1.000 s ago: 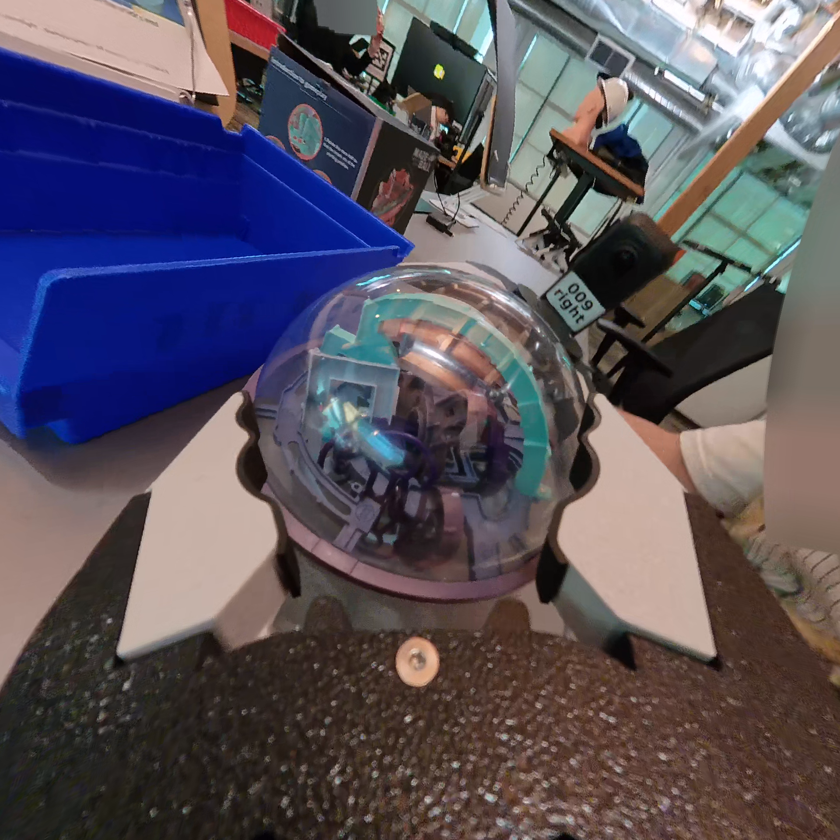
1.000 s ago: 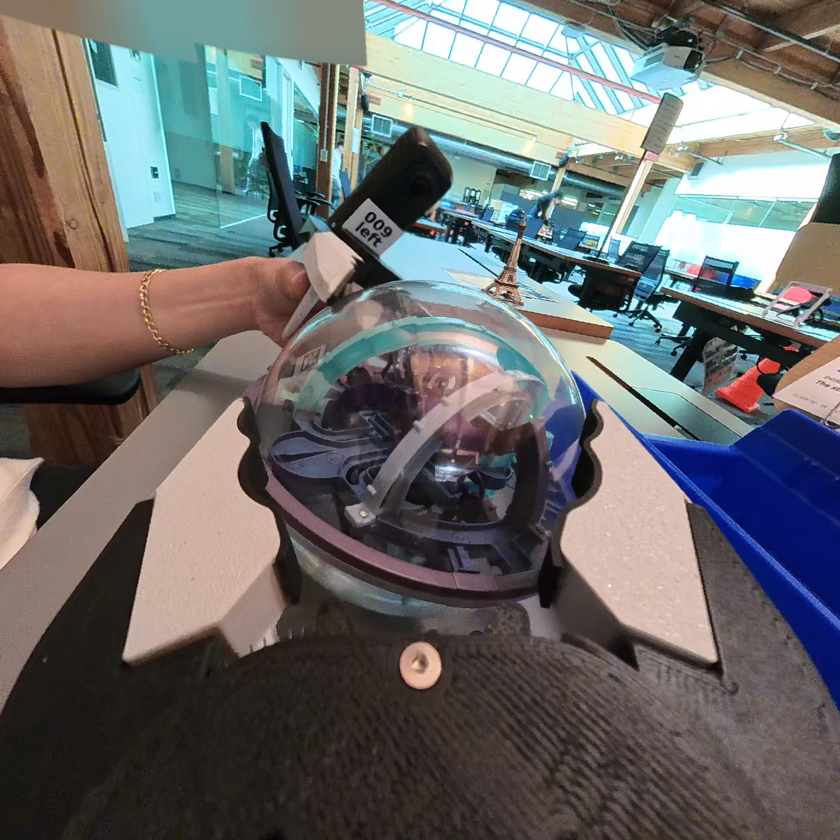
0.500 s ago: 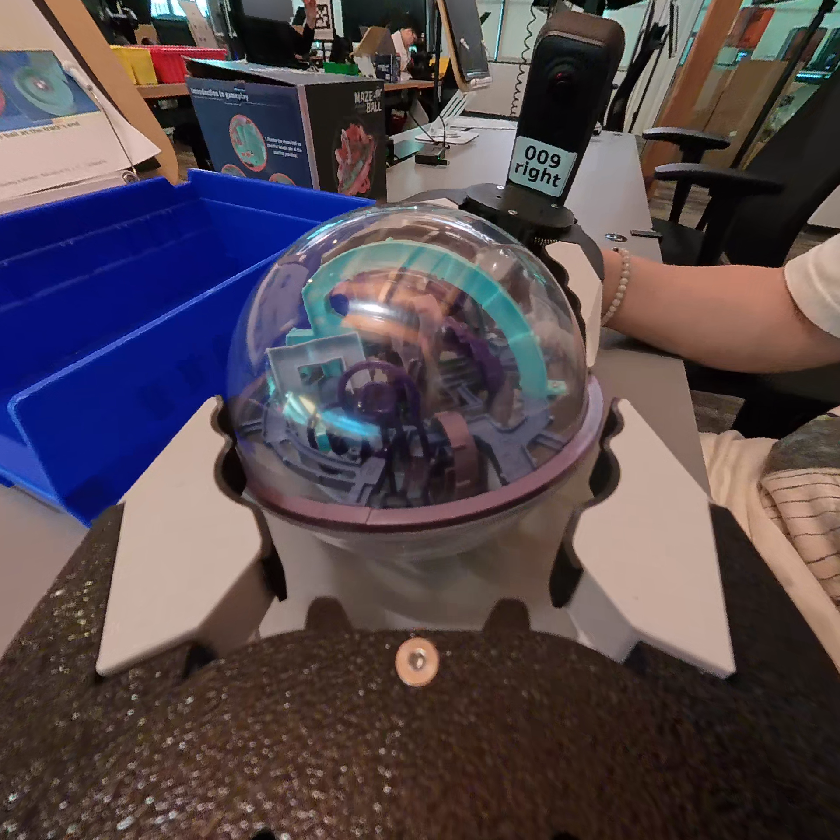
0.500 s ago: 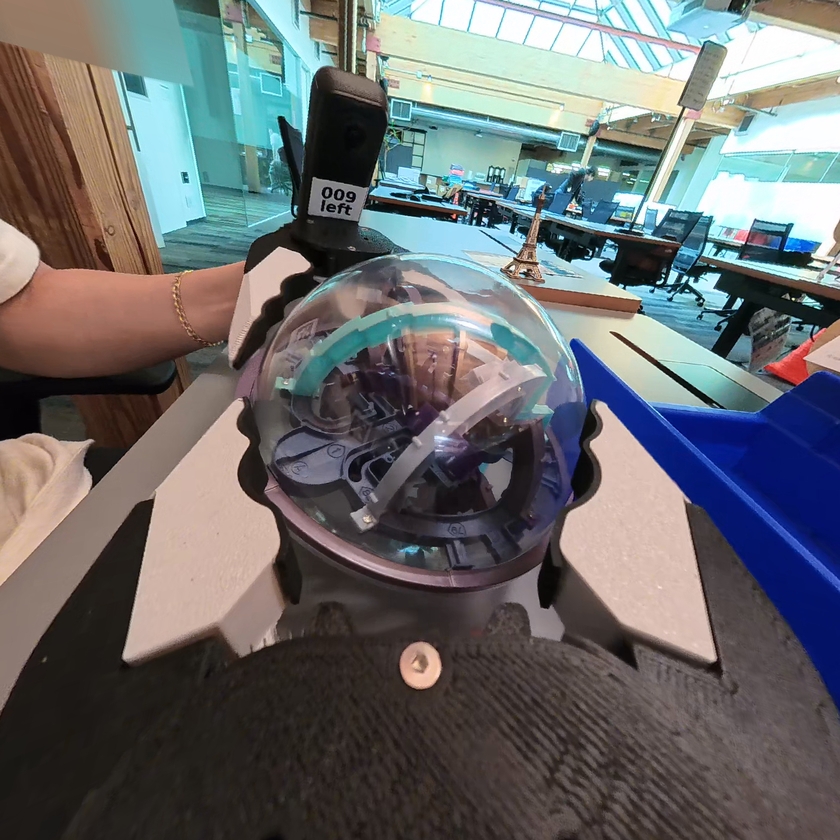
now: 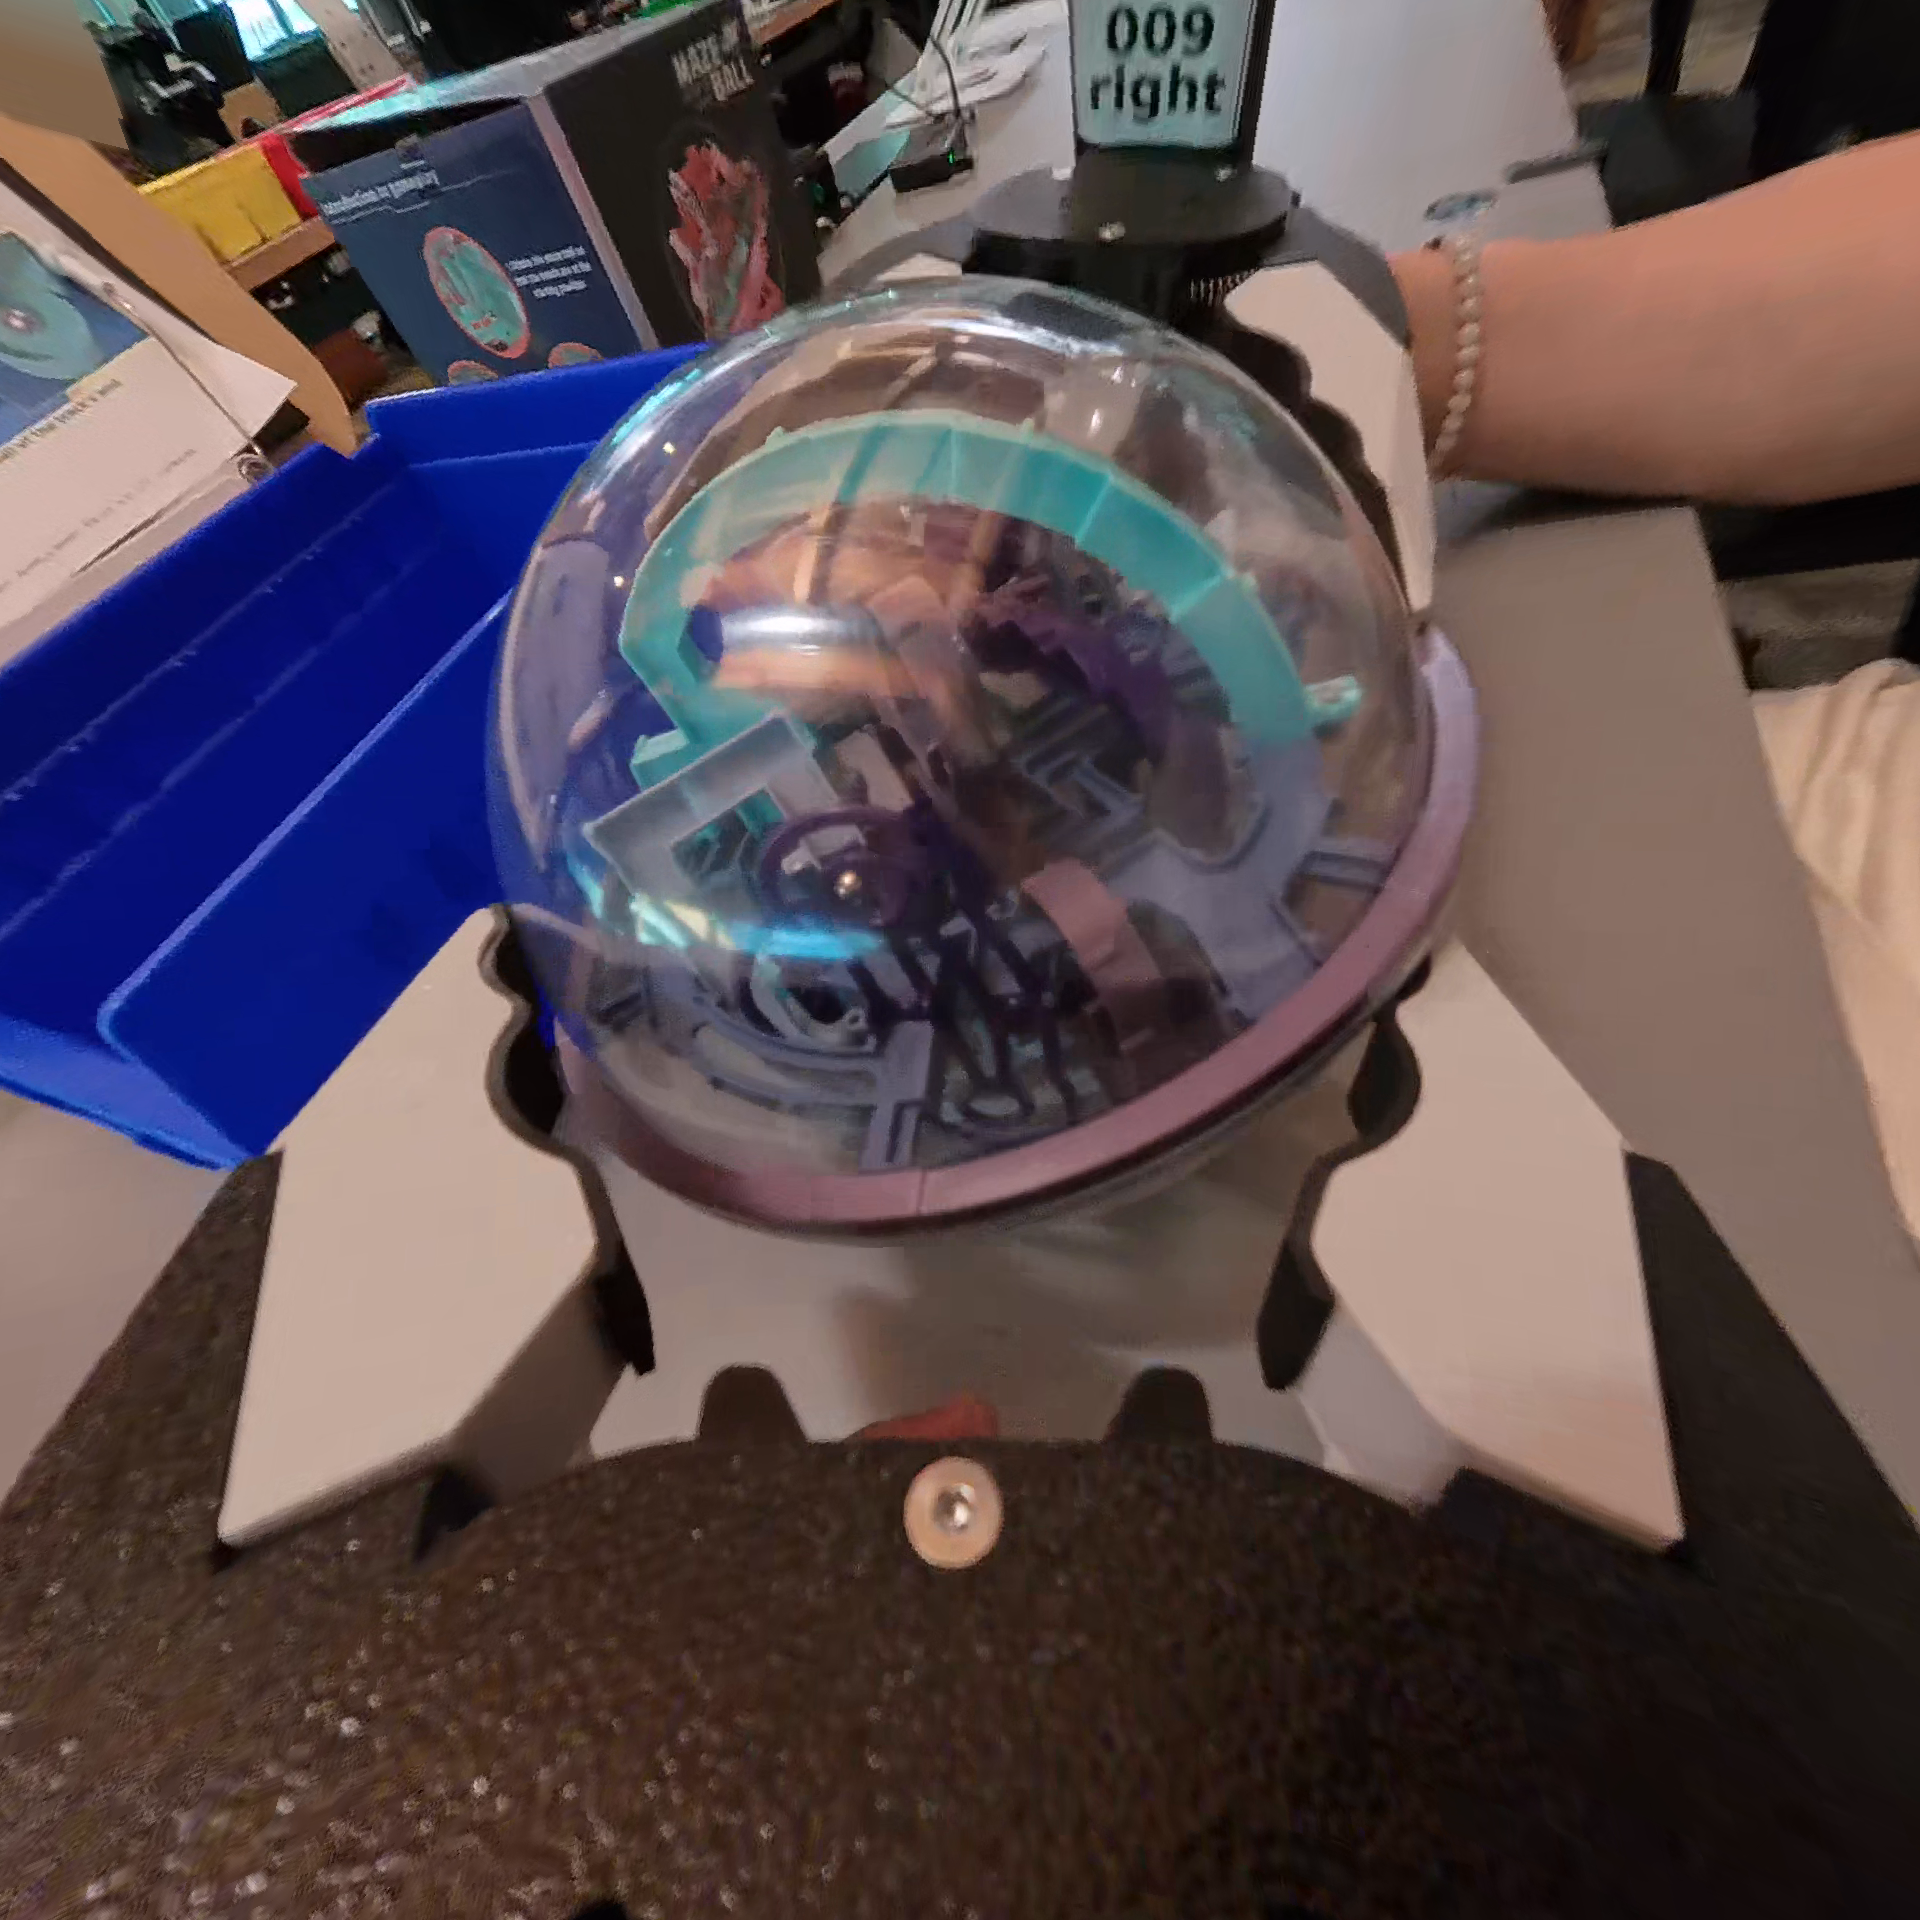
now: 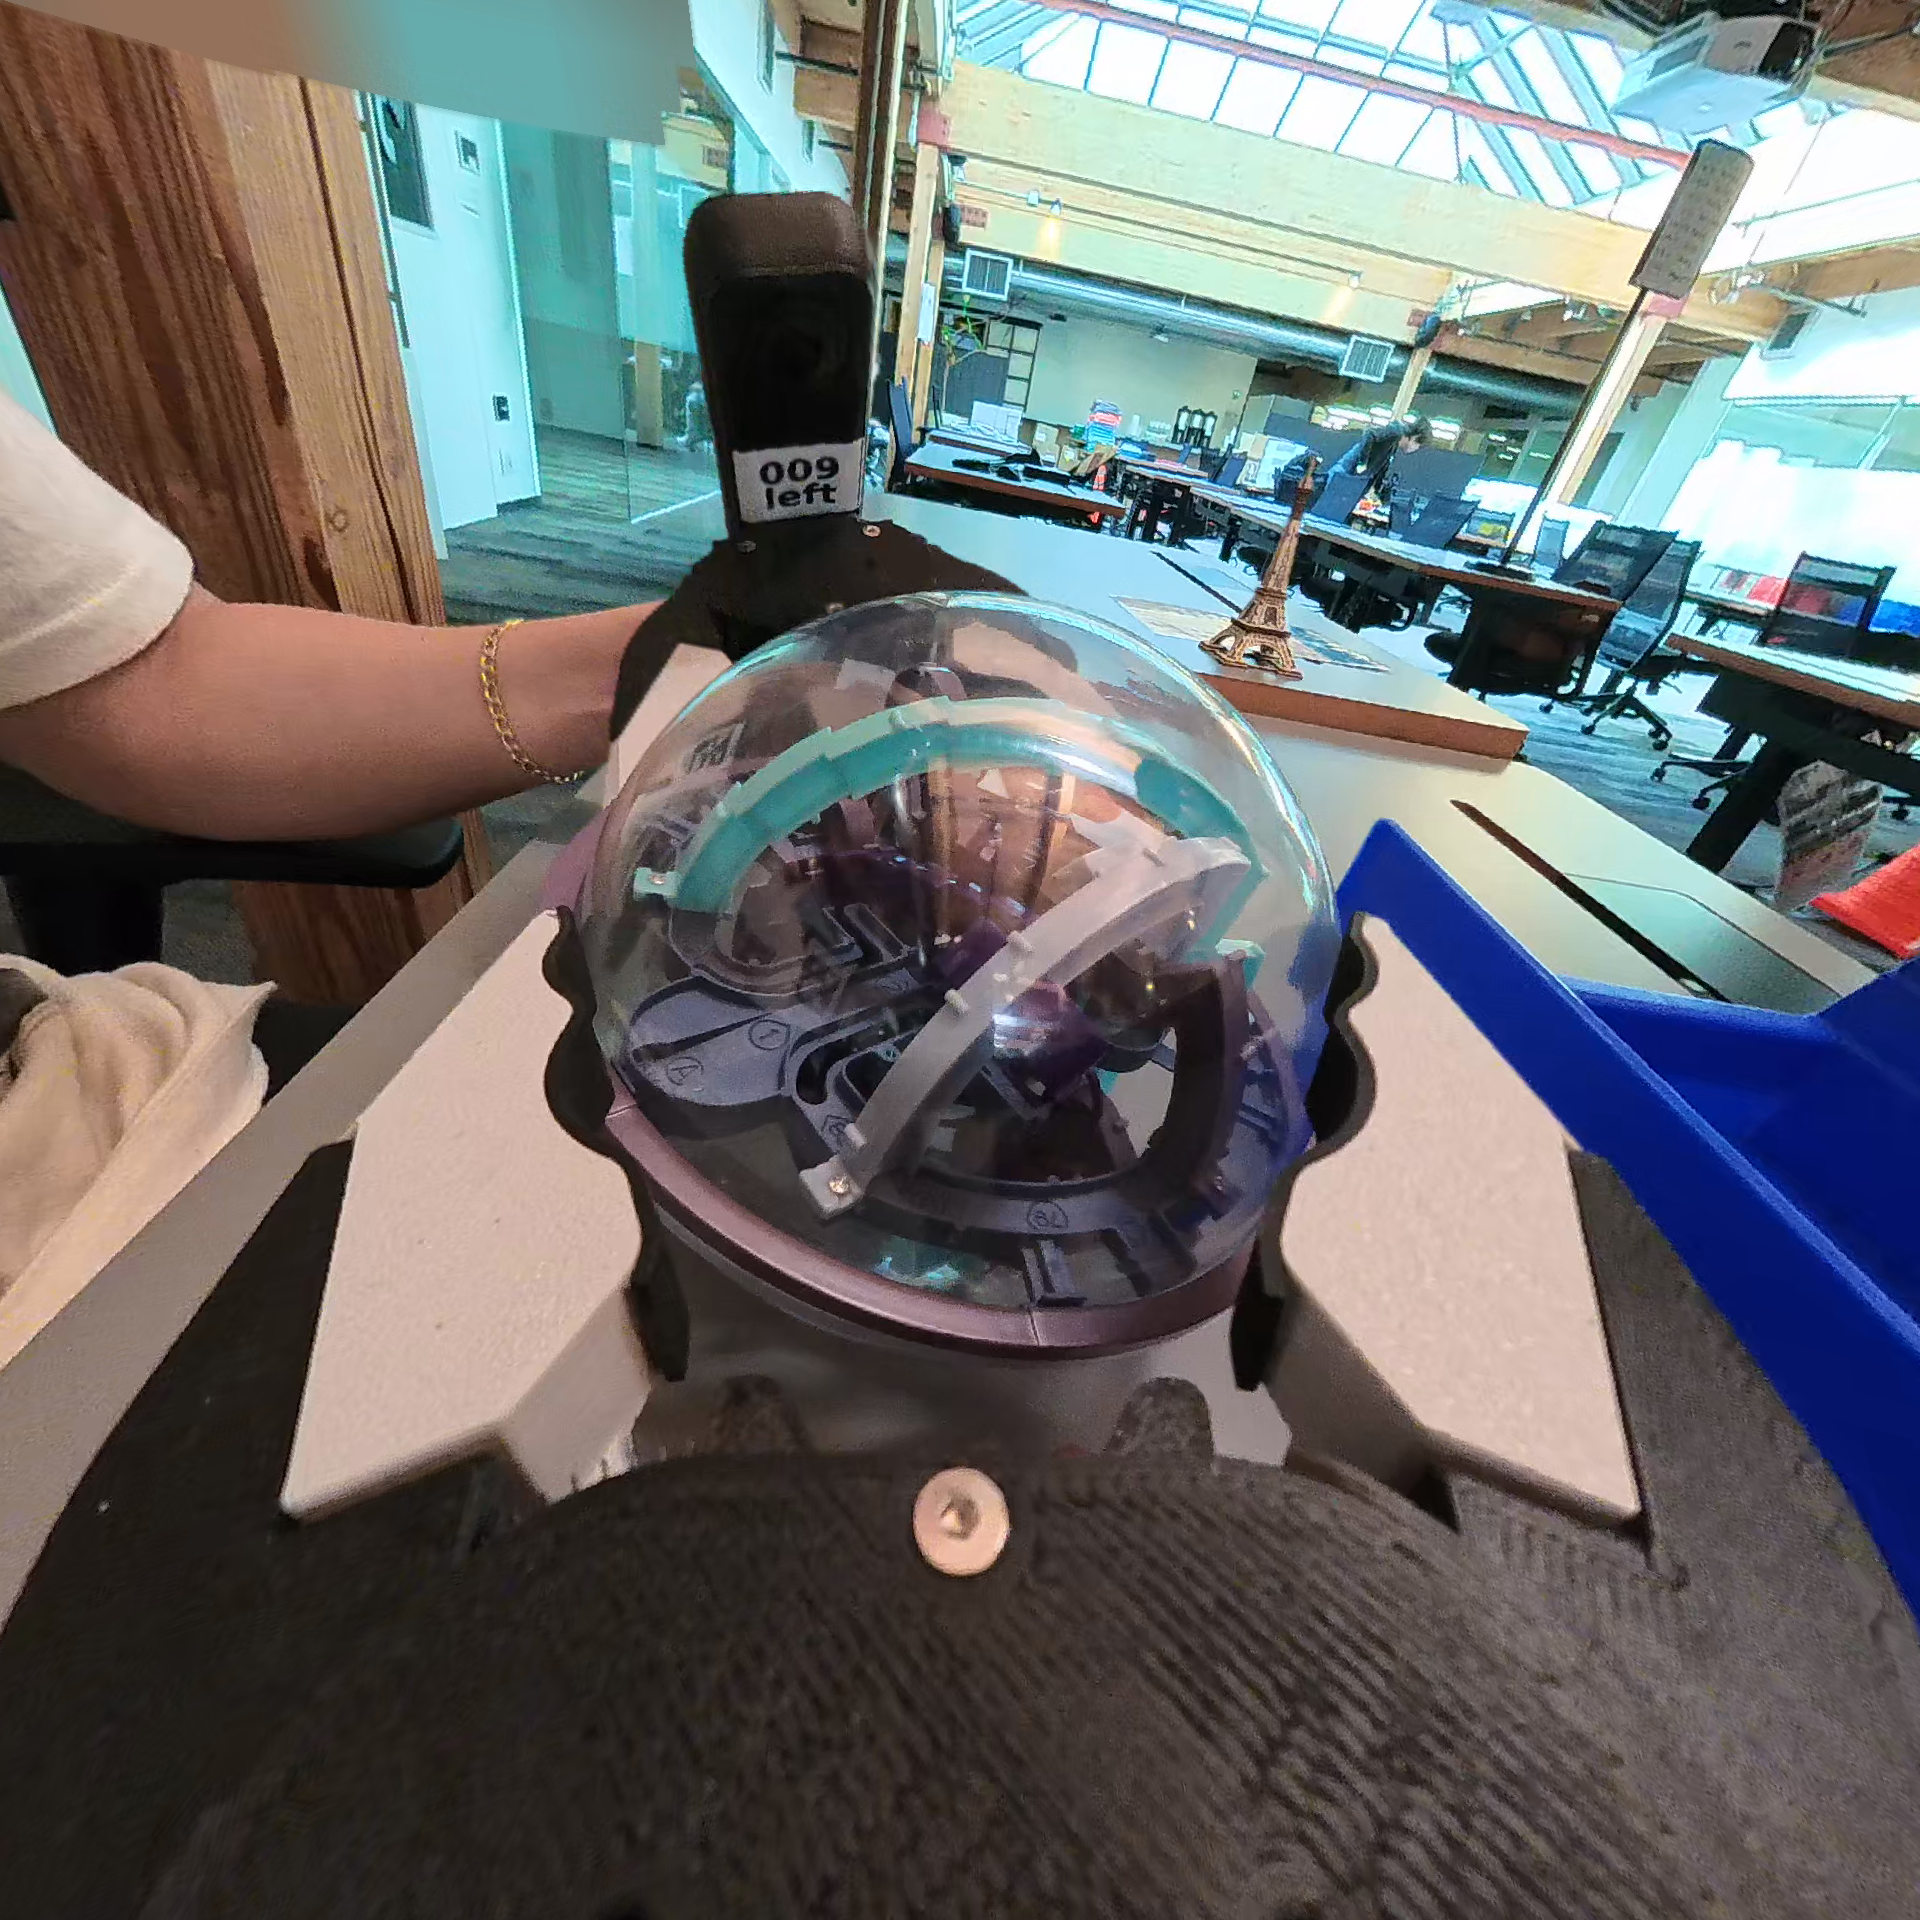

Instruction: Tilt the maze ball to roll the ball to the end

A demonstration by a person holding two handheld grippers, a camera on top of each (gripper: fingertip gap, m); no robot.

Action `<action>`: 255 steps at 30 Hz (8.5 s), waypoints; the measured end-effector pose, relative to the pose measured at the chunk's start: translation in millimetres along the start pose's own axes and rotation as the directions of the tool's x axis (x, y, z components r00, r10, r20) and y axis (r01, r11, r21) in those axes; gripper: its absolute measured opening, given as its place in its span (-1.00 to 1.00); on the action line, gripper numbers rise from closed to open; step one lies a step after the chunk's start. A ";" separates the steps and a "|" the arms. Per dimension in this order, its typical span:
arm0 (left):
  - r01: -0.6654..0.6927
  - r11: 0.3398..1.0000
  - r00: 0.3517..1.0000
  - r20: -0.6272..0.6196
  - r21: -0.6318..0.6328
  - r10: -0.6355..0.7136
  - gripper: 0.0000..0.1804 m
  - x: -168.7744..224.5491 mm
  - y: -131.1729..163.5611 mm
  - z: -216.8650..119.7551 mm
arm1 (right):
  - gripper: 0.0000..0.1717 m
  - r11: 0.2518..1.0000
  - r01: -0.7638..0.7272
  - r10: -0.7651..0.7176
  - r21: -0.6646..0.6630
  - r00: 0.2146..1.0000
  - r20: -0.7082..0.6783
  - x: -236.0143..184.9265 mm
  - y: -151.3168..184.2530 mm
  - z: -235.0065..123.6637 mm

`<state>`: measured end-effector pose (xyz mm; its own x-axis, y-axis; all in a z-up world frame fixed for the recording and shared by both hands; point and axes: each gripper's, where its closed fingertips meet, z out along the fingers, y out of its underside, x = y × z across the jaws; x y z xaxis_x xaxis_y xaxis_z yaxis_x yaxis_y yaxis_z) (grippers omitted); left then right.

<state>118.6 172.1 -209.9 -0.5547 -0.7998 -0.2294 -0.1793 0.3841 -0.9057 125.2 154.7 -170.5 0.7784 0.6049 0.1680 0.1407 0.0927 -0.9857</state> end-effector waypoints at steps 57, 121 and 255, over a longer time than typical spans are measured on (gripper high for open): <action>0.023 0.999 0.999 -0.043 0.033 -0.021 0.74 29.4 -37.6 16.3 | 0.76 0.985 -0.057 0.077 -0.164 0.989 0.124 -26.9 2.9 -14.0; 0.616 0.788 0.787 -0.052 0.013 -0.615 0.55 -25.2 -21.1 -24.3 | 0.51 0.874 0.191 -0.238 -0.447 0.970 -0.053 7.4 14.3 -5.8; -0.034 0.983 0.998 0.061 0.178 0.024 0.72 -9.8 -48.9 -16.8 | 0.80 0.964 0.112 -0.131 -0.243 0.989 -0.065 -2.0 38.2 31.3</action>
<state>119.2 168.8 -157.4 -0.5080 -0.8172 -0.2721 -0.0130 0.3231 -0.9463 109.9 181.8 -208.9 0.7911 0.5353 0.2960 0.3711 -0.0355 -0.9279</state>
